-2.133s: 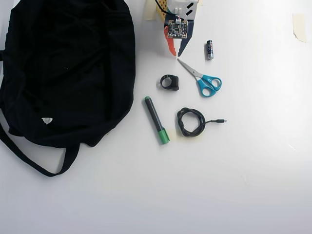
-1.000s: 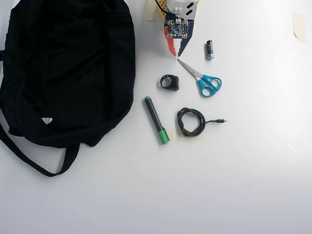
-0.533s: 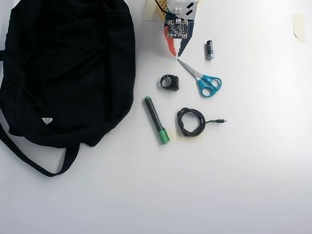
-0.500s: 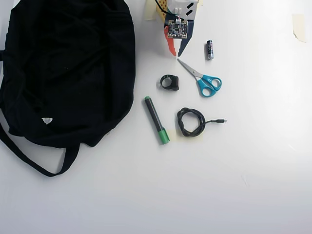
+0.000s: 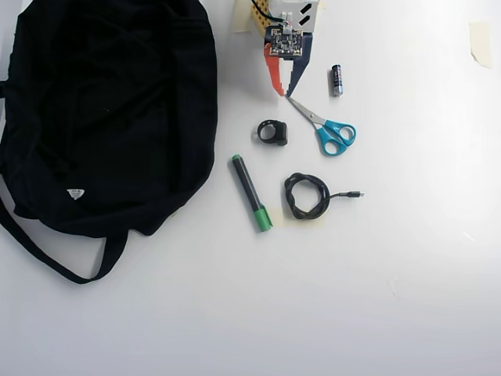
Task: Put the cable into the black bag
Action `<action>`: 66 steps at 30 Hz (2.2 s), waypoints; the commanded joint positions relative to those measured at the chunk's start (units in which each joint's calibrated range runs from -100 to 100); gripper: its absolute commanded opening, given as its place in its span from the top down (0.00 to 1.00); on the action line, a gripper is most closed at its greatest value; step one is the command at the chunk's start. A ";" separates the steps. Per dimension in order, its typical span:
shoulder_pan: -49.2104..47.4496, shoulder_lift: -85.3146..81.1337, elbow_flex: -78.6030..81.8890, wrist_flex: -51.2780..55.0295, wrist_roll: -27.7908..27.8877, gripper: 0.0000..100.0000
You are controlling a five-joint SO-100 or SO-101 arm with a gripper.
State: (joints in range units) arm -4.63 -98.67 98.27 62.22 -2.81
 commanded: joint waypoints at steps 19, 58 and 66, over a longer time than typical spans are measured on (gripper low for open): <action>-1.28 12.28 -11.66 -28.11 -0.18 0.98; -4.57 88.96 -92.97 -44.56 0.45 0.98; -1.95 92.20 -94.95 -48.26 0.45 0.98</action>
State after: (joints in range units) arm -7.94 -6.19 5.66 15.84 -2.61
